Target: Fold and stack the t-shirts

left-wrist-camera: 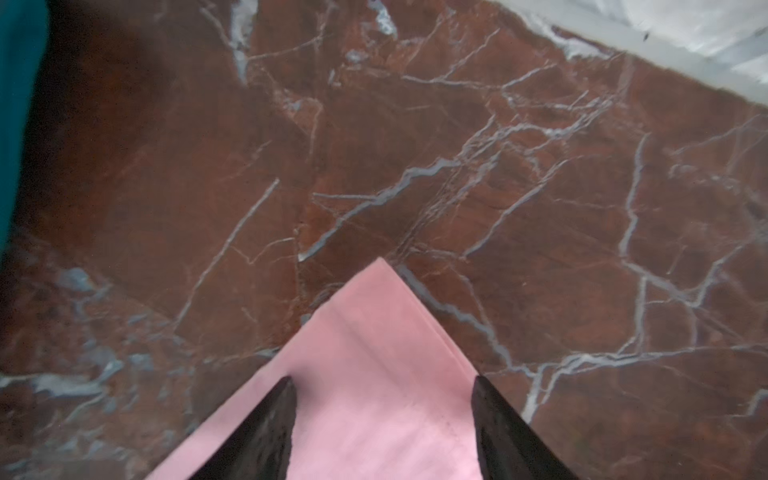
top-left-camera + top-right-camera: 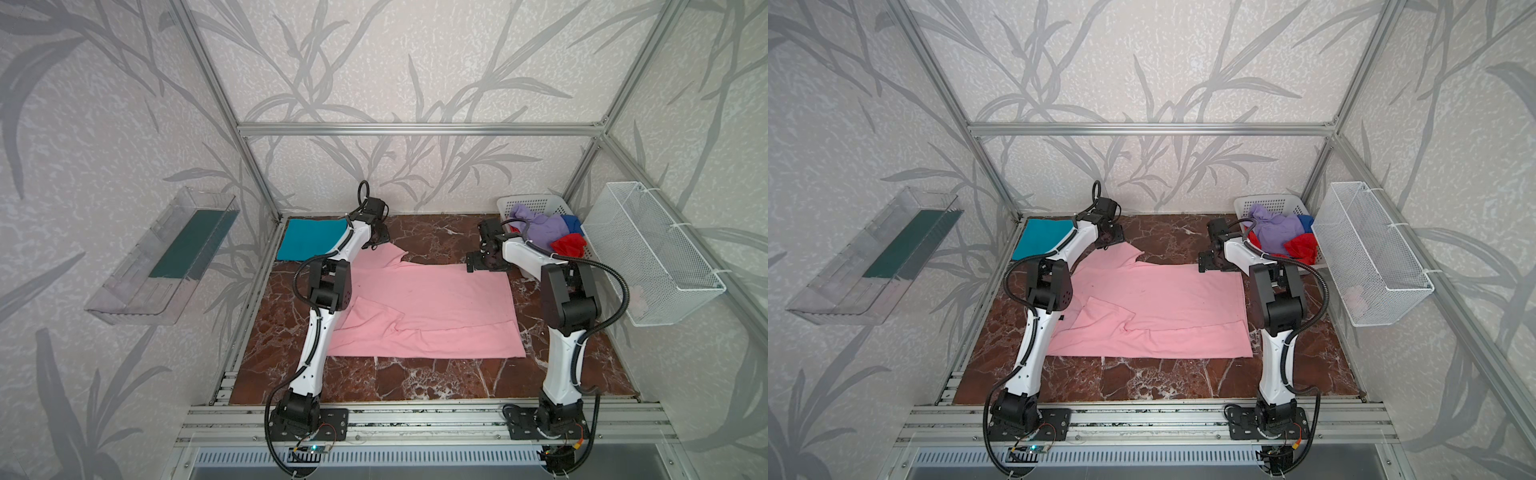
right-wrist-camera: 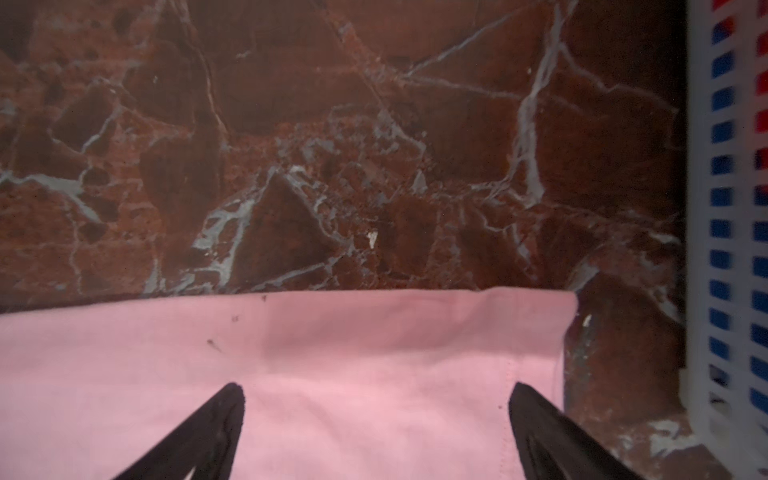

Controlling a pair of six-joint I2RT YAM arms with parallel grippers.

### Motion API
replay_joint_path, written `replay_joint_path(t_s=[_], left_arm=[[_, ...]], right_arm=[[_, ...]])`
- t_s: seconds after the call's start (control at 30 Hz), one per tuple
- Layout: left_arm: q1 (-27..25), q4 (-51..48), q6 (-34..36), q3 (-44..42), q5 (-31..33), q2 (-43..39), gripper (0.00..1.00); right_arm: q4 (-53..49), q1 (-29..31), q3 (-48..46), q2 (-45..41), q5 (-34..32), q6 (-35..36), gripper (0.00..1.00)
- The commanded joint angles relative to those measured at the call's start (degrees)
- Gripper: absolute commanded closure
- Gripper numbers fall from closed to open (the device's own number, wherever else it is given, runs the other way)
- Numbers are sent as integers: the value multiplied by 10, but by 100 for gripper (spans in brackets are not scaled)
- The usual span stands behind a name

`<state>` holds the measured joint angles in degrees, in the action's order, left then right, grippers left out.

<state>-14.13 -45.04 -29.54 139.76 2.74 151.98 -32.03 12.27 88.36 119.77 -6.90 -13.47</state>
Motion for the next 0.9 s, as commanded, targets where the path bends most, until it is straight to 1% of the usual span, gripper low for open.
replay_joint_path(t_s=[0.0, 0.07, 0.17, 0.2, 0.37, 0.53, 0.67, 0.8, 0.87], left_arm=[[-2, -113, -1, 31, 34, 45, 47], [-4, -140, 1, 47, 45, 60, 60], [-10, -163, 4, 41, 64, 64, 88], [-11, -169, 5, 36, 72, 63, 100], [-9, -181, 0, 3, 87, 32, 100], [-7, -150, -12, -50, 109, -55, 100], [-6, -120, -12, -78, 98, -126, 100], [-6, -112, -17, -82, 75, -157, 100], [-6, -113, -23, -86, 65, -165, 100]], right_arm=[[-21, -3, 9, 2, 13, -23, 0], [-20, -3, 3, 1, 12, -26, 0], [-19, -3, -5, -1, 9, -29, 0], [-17, -3, -8, -3, 9, -30, 0], [-14, -3, -1, -1, 2, -25, 0], [-33, -3, 34, 17, -9, -17, 0], [-28, -3, 50, 28, -9, -20, 0], [-28, -3, 72, 42, -1, -32, 0], [-19, -3, 76, 47, 19, -37, 0]])
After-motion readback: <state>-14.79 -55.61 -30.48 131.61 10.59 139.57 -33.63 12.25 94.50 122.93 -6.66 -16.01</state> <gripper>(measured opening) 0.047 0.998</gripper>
